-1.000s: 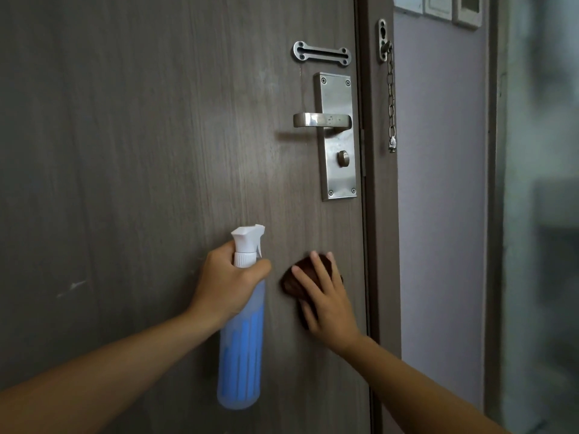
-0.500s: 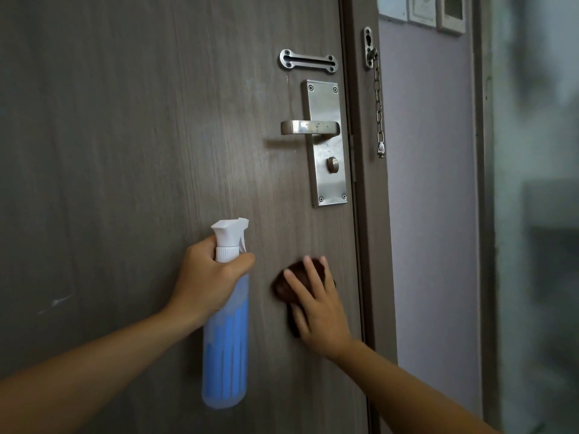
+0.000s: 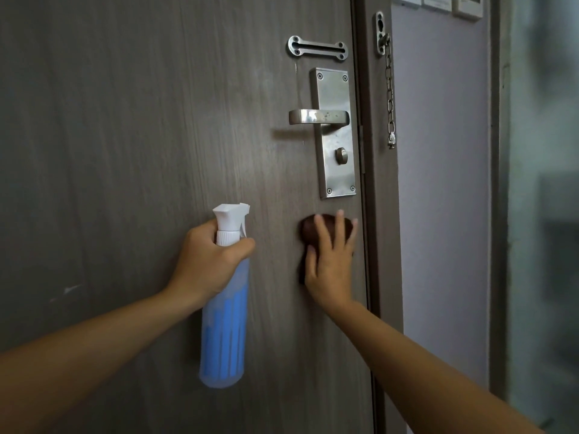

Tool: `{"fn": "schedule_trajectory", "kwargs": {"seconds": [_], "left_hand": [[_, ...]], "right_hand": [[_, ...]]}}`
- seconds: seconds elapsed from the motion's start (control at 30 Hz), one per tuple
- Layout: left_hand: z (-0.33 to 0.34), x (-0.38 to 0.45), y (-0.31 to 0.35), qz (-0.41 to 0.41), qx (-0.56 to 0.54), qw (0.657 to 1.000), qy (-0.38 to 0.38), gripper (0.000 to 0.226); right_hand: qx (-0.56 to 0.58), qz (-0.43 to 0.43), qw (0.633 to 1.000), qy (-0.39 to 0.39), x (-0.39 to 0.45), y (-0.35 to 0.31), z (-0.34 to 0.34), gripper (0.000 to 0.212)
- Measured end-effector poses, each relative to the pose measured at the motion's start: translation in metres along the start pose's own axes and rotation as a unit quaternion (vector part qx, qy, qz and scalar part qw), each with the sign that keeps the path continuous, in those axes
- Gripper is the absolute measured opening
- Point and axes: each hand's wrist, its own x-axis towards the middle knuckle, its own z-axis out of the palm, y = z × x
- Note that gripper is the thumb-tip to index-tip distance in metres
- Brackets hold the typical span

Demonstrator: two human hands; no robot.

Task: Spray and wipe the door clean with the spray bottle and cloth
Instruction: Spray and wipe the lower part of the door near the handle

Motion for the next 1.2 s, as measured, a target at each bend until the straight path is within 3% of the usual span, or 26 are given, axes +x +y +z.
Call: {"fn": "schedule_trajectory", "kwargs": {"seconds": [0.07, 0.13, 0.2, 0.33, 0.43, 0.5, 0.63, 0.7, 0.9, 1.0, 1.1, 1.2], "left_hand": [[-0.002, -0.001, -0.001, -0.005, -0.009, 1.000, 0.006, 0.034], [-0.006, -0.003, -0.002, -0.007, -0.017, 1.000, 0.007, 0.035], [-0.011, -0.006, -0.002, -0.006, -0.012, 1.000, 0.008, 0.038], [-0.017, -0.011, -0.002, -0.012, -0.008, 1.000, 0.018, 0.035], [-0.018, -0.019, -0.004, -0.029, -0.016, 0.999, 0.030, 0.033], [-0.020, -0.030, -0.007, -0.053, -0.041, 0.997, 0.039, 0.038], [-0.027, -0.050, -0.016, -0.096, -0.045, 0.992, 0.065, 0.050], [-0.033, -0.059, -0.022, -0.101, -0.031, 0.992, 0.073, 0.048], [-0.054, -0.100, -0.037, -0.104, -0.007, 0.989, 0.107, 0.044], [-0.050, -0.115, -0.041, -0.120, -0.014, 0.985, 0.126, 0.038], [-0.037, -0.124, -0.040, -0.108, 0.028, 0.984, 0.136, 0.028], [-0.022, -0.132, -0.036, -0.085, 0.050, 0.985, 0.140, 0.031]], "right_hand": [[-0.044, -0.153, 0.985, -0.069, -0.021, 0.019, -0.004, 0.065], [-0.082, -0.221, 0.967, -0.098, -0.024, 0.044, -0.015, 0.068], [-0.082, -0.165, 0.979, -0.082, -0.018, 0.058, -0.026, 0.067], [-0.036, 0.048, 0.998, -0.012, -0.003, 0.041, -0.023, 0.061], [-0.016, 0.109, 0.993, 0.036, -0.003, 0.009, -0.002, 0.062], [-0.017, 0.051, 0.998, 0.022, -0.017, -0.006, 0.010, 0.063], [-0.081, -0.195, 0.975, -0.064, -0.045, 0.002, 0.012, 0.062], [-0.101, -0.218, 0.968, -0.067, -0.041, 0.012, 0.003, 0.064], [-0.064, -0.009, 0.998, -0.018, -0.039, -0.012, 0.003, 0.062], [-0.052, 0.009, 0.999, -0.009, -0.043, -0.030, 0.016, 0.063], [-0.064, -0.107, 0.992, -0.036, -0.052, -0.040, 0.025, 0.062], [-0.085, -0.255, 0.961, -0.070, -0.050, -0.038, 0.026, 0.061]]}}
